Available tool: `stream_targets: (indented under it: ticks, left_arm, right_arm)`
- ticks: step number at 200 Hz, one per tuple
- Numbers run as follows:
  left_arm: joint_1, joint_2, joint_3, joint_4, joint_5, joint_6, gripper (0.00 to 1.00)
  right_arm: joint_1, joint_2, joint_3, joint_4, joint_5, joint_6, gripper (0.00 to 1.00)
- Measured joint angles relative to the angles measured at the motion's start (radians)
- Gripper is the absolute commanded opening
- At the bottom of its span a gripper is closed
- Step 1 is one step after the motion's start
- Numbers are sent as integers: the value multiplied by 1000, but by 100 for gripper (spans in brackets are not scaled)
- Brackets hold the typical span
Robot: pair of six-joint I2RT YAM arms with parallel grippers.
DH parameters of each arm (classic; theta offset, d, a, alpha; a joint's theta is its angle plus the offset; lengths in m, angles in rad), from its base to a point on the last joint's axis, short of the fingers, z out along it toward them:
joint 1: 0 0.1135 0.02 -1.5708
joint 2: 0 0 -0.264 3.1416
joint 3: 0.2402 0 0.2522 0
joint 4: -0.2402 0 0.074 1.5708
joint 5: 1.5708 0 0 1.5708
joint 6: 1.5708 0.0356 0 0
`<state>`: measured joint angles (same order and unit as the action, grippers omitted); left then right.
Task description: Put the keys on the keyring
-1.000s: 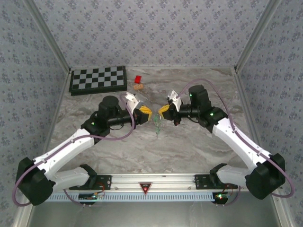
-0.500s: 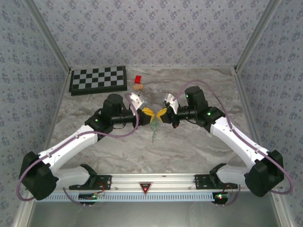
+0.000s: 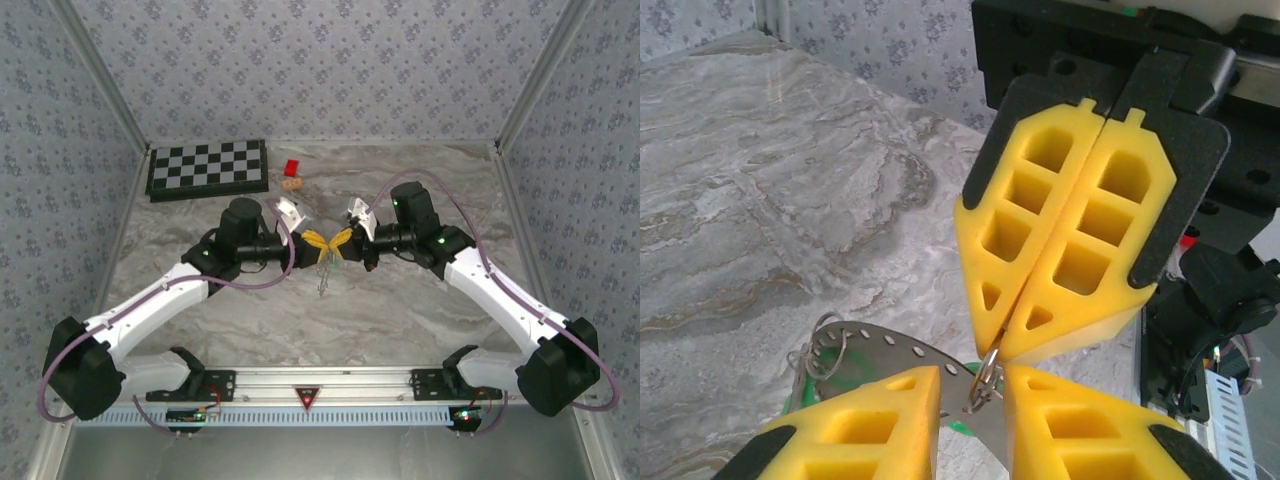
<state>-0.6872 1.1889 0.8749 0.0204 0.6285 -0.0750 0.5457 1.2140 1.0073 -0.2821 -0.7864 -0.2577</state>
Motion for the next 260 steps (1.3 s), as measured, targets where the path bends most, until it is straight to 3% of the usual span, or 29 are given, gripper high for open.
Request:
stream_targets:
  ticks: [73,116,165,177,185,208,260]
  left_arm:
    - [1,28,22,-2,66,-4,19]
    - [7,40,29,-5,79,0,0]
    - [7,40,30,-7,78,-4,0]
    - [7,40,30,-6,74,-4,0]
    - [7,40,30,-3,70,-5,0]
    - [6,36,27,14,59,-8,0]
    - [5,5,-11,90,16,-35,0]
  right_arm:
    - [-3,0,0,1,-12,6,0]
    - [-11,0,0,1,-11,6,0]
    - [-11,0,0,1,-11,6,0]
    - [-11,0,-1,1,-9,10,6]
    - [-11,-2,-3,7,-5,13,17]
    - [-15,-31,-37,55,29,40,26]
    - [-21,-170,-151,215,124,102,28]
